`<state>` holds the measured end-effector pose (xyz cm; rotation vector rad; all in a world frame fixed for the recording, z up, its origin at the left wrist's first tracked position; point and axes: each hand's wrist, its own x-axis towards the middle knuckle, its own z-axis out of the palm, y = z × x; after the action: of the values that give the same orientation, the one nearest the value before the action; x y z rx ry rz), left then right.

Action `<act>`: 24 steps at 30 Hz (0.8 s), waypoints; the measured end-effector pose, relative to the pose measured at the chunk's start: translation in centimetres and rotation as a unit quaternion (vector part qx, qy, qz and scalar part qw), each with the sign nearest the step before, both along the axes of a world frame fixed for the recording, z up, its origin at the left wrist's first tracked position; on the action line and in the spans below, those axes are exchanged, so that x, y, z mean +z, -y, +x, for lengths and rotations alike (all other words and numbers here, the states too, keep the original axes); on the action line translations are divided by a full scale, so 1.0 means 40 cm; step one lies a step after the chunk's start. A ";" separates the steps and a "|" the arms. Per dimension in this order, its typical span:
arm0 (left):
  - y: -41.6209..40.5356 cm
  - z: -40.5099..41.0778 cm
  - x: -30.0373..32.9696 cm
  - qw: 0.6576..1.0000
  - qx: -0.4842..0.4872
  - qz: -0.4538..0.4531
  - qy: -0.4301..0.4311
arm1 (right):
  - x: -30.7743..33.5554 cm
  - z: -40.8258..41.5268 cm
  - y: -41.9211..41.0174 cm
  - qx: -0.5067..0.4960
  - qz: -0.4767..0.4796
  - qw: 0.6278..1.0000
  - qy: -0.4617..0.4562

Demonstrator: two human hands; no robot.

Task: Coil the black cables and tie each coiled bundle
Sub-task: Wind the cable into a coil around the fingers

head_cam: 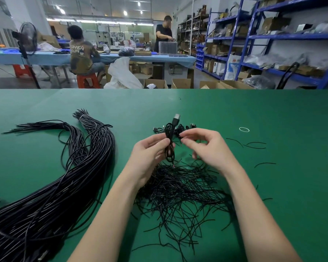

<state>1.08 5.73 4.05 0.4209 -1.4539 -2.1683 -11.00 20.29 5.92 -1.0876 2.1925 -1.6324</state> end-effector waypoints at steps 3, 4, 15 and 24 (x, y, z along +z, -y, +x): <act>0.007 0.003 0.003 0.996 -0.048 0.076 0.004 | -0.012 0.022 0.010 0.029 0.006 0.994 -0.106; 0.009 0.003 0.005 0.994 -0.056 0.092 0.010 | -0.013 0.027 0.014 0.025 0.000 0.992 -0.123; 0.006 0.007 0.002 0.989 0.030 -0.145 -0.019 | -0.024 0.040 0.047 -0.011 -0.081 0.986 0.147; 0.029 0.011 -0.008 0.999 0.024 -0.018 0.019 | -0.019 0.055 0.057 0.011 -0.036 0.996 0.085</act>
<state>1.51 4.57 3.75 0.4819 -1.4860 -2.1052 -8.81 18.01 5.14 -0.9492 2.0222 -1.7388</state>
